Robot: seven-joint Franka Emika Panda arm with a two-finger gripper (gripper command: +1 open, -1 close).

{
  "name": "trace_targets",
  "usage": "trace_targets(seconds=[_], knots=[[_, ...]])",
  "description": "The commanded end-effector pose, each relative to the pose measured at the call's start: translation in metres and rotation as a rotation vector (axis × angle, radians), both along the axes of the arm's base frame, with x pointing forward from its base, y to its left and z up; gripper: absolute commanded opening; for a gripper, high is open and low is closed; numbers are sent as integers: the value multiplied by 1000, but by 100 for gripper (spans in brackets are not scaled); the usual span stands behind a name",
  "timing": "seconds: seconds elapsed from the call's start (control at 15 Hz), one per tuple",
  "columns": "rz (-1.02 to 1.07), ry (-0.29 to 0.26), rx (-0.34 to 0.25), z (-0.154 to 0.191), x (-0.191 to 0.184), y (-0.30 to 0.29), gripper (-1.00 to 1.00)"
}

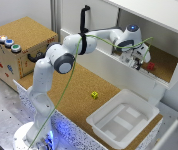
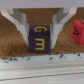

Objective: Go towards the purple block and grasp it

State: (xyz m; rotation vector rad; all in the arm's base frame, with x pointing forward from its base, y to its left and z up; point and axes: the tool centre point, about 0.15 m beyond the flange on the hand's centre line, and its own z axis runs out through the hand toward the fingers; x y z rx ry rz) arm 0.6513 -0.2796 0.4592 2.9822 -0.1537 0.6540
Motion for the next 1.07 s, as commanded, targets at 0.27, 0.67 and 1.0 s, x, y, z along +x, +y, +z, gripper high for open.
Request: trace_targets(seconds=[0.27,0.67,1.0], knots=[[111,-27,41,27,-72,8,-100],[211,-27,15,38,-134,16,-100],[318,30,0,16,-188,33,-100]])
